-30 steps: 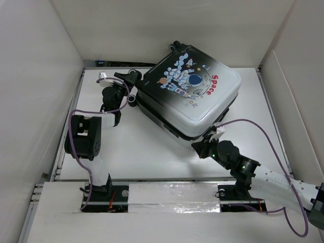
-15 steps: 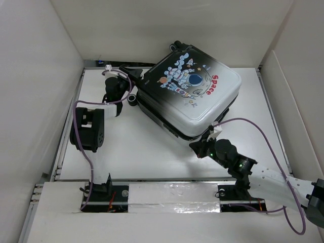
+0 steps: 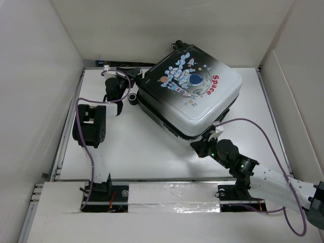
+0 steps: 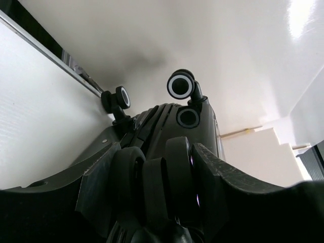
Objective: Pack the luggage
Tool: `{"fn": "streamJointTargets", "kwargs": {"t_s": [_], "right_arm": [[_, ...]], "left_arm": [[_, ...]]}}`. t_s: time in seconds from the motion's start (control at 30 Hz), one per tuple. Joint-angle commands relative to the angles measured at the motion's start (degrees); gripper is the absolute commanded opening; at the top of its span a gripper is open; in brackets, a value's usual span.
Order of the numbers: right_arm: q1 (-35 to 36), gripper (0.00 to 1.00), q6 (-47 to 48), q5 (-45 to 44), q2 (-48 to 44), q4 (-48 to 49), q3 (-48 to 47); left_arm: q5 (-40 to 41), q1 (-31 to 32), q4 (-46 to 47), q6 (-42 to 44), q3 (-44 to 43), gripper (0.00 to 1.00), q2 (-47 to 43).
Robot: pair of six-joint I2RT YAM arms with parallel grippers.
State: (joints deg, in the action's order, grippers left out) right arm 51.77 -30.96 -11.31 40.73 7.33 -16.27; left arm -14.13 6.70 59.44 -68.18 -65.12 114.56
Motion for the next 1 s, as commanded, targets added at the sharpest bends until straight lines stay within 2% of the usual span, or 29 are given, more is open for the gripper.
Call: {"fn": "streamJointTargets", "kwargs": {"t_s": [0.0,0.27,0.33,0.47,0.57,0.73,0.83,0.97], "right_arm": [[-1.7,0.0,1.6,1.3,-2.0,0.5,-1.5],[-9.0,0.0,7.0,8.0,1.7,1.1,-6.5],[-10.1,0.0,7.9,8.7,3.5,1.3,-8.2],[-9.6,0.0,8.5,10.9,10.1,5.0,-11.7],[-5.6,0.0,7.0,10.9,16.0,10.6,-12.7],[9.1,0.0,5.5,7.8,30.4,16.8,-17.7],[13.7,0.0,5.2,7.4,35.7,17.4,-20.6],[14.9,0.0,5.0,8.1,37.8,17.8,-22.0]], "left_arm": [[-0.7,0.7,9.1,3.4,5.1,0.0,-4.0],[2.5,1.3,23.9,5.9,32.6,0.0,-16.4],[3.4,3.6,28.3,5.5,37.3,0.0,-19.8],[4.2,8.6,31.0,6.0,46.6,0.0,-24.6],[4.2,12.5,31.1,6.8,49.2,0.0,-27.1],[2.0,15.1,29.5,6.8,50.0,0.0,-30.2],[0.3,15.1,28.8,6.0,50.1,0.0,-32.1],[-1.7,15.1,25.7,6.3,49.2,0.0,-35.4]]}}
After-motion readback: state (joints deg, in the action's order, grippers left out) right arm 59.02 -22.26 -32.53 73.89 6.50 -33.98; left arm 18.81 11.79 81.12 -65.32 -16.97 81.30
